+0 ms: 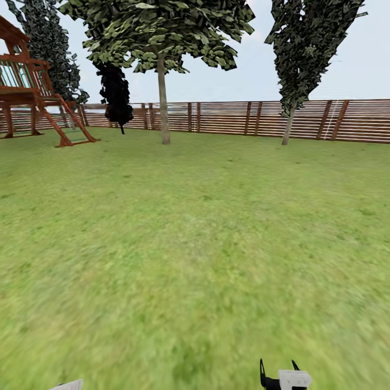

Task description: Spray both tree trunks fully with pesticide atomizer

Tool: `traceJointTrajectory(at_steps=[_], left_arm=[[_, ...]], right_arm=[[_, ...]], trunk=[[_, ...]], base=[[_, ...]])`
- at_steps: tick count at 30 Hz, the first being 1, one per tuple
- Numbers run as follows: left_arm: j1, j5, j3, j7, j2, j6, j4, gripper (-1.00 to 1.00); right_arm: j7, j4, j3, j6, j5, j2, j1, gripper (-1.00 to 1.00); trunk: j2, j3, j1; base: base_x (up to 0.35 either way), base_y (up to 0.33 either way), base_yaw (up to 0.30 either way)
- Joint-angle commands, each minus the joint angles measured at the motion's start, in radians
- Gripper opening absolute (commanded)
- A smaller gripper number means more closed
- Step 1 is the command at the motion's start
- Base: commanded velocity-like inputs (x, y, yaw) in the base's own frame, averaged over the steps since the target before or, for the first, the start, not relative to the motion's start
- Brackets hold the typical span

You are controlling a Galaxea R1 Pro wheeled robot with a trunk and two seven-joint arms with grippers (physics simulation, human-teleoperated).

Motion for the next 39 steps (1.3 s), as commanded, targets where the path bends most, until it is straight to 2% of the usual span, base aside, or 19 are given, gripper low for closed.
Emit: traceJointTrajectory(at_steps=[1,39], left_arm=[[0.000,0.000,0.000,0.000,0.000,0.000,0.000,-1.00],[0.000,0.000,0.000,0.000,0.005,-0.002,0.000,-1.00]], right_arm=[[0.000,0.000,0.000,0.000,0.000,0.000,0.000,1.00],[0.000,0.000,0.000,0.000,0.000,0.000,0.000,1.00]], trunk=[[0.000,0.000,0.000],[0.000,0.000,0.000]], base=[[0.332,0.000,0.000],[0.332,0.000,0.000]])
